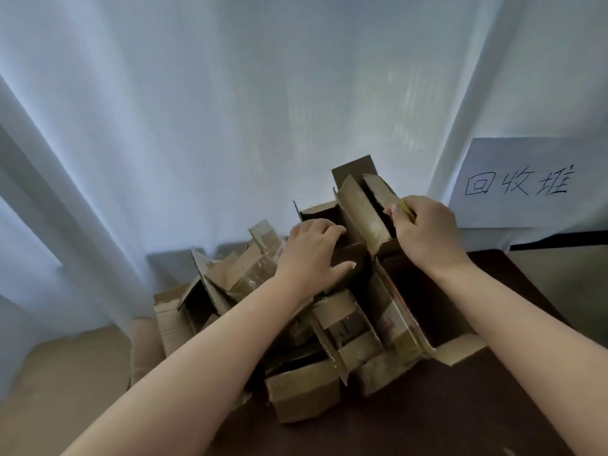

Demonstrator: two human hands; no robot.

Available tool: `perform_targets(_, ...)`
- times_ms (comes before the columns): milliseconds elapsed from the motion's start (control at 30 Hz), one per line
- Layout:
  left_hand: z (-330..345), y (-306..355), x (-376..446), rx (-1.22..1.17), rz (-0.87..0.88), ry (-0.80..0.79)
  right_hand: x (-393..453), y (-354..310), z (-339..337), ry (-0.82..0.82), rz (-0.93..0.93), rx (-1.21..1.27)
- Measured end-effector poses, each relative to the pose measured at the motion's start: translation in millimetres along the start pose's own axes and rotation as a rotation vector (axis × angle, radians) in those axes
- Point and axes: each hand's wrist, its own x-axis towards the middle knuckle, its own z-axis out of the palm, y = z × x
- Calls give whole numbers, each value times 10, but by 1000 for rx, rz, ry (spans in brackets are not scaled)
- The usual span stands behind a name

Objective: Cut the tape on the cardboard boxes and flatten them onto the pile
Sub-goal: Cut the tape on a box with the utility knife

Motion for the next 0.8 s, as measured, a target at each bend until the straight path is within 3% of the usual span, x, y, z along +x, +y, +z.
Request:
perform_targets(100, 122, -33, 42, 10, 4, -20, 3, 19, 8, 13, 9, -22)
perform_targets(200, 49, -132, -27, 100, -29, 72, 37, 22, 30, 6, -34, -33)
perform_targets(300, -131, -347, -206, 148, -265, 201, 44, -58, 111, -15, -100, 16)
perform_targets(400, -233, -483, -405, 36, -560, 147, -2, -189, 250, -31, -154, 72)
perform_targets(533, -56, -501, -553, -165, -618, 60, -132, -335, 527, -84, -200, 142)
perform_targets(700, 30, -564, -571, -333, -611, 268, -316, -292, 966, -79, -194, 219)
perform_targets(800, -149, -595, -729, -437, -547, 536, -418, -227, 1154, -10, -150, 343)
